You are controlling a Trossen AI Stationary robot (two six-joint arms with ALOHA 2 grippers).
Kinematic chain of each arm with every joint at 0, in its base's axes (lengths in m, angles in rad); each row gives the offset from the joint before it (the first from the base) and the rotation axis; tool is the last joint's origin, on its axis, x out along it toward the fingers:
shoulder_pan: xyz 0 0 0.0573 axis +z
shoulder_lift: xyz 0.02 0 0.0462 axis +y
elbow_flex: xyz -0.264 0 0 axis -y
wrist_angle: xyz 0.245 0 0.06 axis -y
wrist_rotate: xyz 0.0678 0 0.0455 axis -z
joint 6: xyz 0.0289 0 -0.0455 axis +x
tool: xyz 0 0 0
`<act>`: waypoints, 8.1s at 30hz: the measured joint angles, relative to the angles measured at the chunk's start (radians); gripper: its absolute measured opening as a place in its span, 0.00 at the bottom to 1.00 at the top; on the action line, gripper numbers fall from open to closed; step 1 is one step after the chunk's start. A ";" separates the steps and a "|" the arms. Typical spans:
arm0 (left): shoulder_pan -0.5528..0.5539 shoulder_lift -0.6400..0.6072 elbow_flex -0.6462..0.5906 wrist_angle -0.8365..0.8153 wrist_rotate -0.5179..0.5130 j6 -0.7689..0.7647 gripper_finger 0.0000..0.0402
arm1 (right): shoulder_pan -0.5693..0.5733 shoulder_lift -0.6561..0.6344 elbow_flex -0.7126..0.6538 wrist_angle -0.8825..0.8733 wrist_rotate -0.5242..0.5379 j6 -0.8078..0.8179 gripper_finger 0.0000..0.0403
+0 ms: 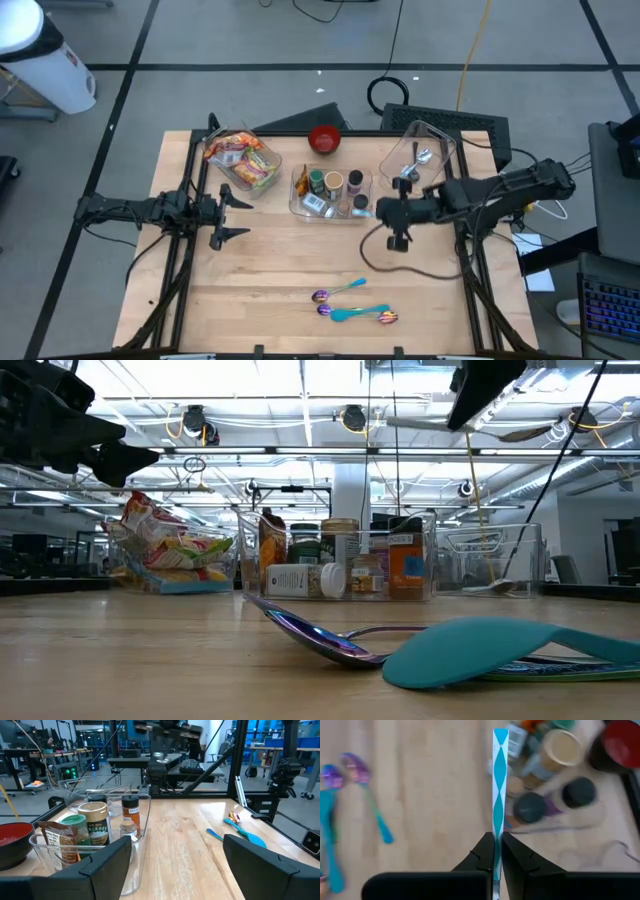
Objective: Pick & Place Food Item
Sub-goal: Put the silver spoon into the right transparent bin, then put the top violet spoon into the right transparent bin
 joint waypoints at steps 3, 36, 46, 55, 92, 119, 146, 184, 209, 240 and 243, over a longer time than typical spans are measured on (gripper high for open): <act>0.000 0.000 0.000 0.000 0.000 0.000 0.81 | -0.080 -0.022 0.000 -0.034 0.000 -0.007 0.02; 0.000 0.000 0.000 0.000 0.000 0.000 0.81 | -1.021 -0.117 -0.503 0.418 -0.215 -0.003 0.02; 0.000 0.000 0.000 0.000 0.000 0.000 0.81 | -1.037 -0.117 -0.517 0.441 -0.067 0.036 0.02; 0.000 0.000 0.000 0.000 0.000 0.000 0.81 | -1.083 -0.114 -0.517 0.442 0.001 0.125 0.02; 0.000 0.000 0.000 0.000 0.000 0.000 0.81 | -1.097 0.038 -0.517 0.465 -0.032 0.094 0.28; 0.000 0.000 0.000 0.000 0.000 0.000 0.81 | -0.618 -0.368 -0.517 0.776 -0.373 -0.127 0.34; 0.000 0.000 0.000 0.000 0.000 0.000 0.81 | 0.211 0.092 -0.480 1.188 -0.263 -0.077 0.37; 0.000 0.000 0.000 0.000 0.000 0.000 0.81 | 0.217 0.680 -0.100 0.758 -0.191 -0.229 0.32; 0.000 0.000 0.000 0.000 0.000 0.000 0.81 | 0.190 0.606 -0.155 0.739 -0.183 -0.197 0.01; 0.000 0.000 0.000 0.001 0.000 0.000 0.81 | 0.201 0.073 -0.153 0.491 -0.188 -0.081 0.00; 0.000 0.000 0.000 0.002 0.000 0.000 0.81 | 0.201 0.042 -0.159 0.472 -0.183 -0.079 0.00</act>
